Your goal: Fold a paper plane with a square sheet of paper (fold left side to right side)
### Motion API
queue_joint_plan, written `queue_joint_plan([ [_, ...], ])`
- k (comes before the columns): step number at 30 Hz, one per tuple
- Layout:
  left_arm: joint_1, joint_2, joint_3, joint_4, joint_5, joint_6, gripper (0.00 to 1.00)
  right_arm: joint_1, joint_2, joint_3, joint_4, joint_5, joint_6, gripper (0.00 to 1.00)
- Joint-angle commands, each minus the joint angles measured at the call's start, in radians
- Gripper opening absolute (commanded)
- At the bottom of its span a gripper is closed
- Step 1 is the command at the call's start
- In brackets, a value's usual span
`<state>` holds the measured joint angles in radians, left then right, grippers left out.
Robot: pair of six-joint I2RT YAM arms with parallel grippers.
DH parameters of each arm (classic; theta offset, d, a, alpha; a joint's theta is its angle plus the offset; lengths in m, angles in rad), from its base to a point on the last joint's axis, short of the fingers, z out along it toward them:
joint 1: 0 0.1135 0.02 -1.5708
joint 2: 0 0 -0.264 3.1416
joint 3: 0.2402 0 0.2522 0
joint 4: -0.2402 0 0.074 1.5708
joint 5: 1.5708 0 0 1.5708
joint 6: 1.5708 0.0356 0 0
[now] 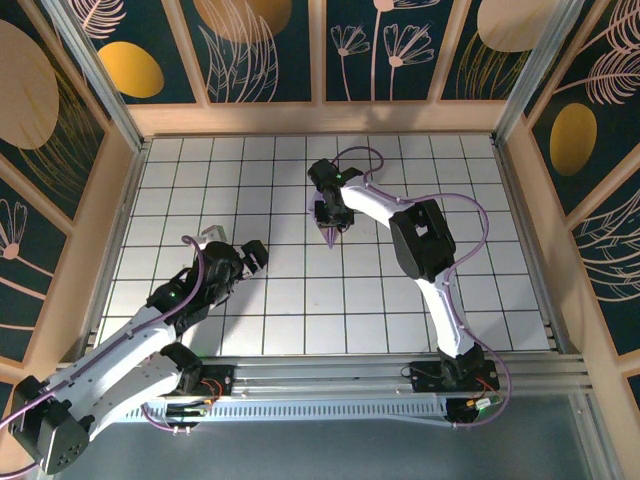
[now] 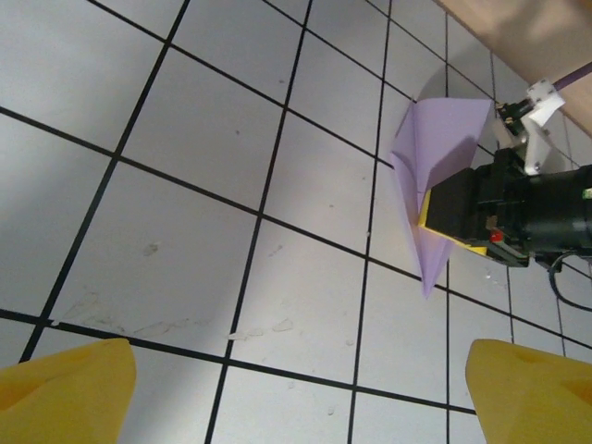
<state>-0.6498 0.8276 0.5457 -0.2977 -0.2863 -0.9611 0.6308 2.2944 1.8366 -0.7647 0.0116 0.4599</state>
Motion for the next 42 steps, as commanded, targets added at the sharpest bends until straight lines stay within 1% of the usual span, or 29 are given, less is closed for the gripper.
queue_joint_plan([
  [1,0.002,0.004,0.044,-0.051,-0.051,0.010,0.92,-0.007,-0.007,-0.034,0.000,0.012,0.020,0.32],
  [4,0.003,0.005,0.061,-0.065,-0.072,0.012,0.93,-0.007,-0.021,-0.037,0.001,0.018,0.020,0.36],
  [8,0.002,0.011,0.077,-0.072,-0.079,0.017,0.95,-0.006,-0.033,-0.039,-0.001,0.021,0.020,0.37],
  [35,0.001,0.030,0.086,-0.078,-0.054,0.022,0.95,0.024,-0.095,-0.012,-0.039,0.053,0.028,0.38],
  [39,0.002,0.030,0.095,-0.078,-0.051,0.021,0.95,0.034,-0.123,-0.017,-0.051,0.062,0.026,0.43],
  [42,0.001,0.031,0.101,-0.078,-0.049,0.021,0.96,0.045,-0.164,-0.035,-0.054,0.068,0.026,0.43],
])
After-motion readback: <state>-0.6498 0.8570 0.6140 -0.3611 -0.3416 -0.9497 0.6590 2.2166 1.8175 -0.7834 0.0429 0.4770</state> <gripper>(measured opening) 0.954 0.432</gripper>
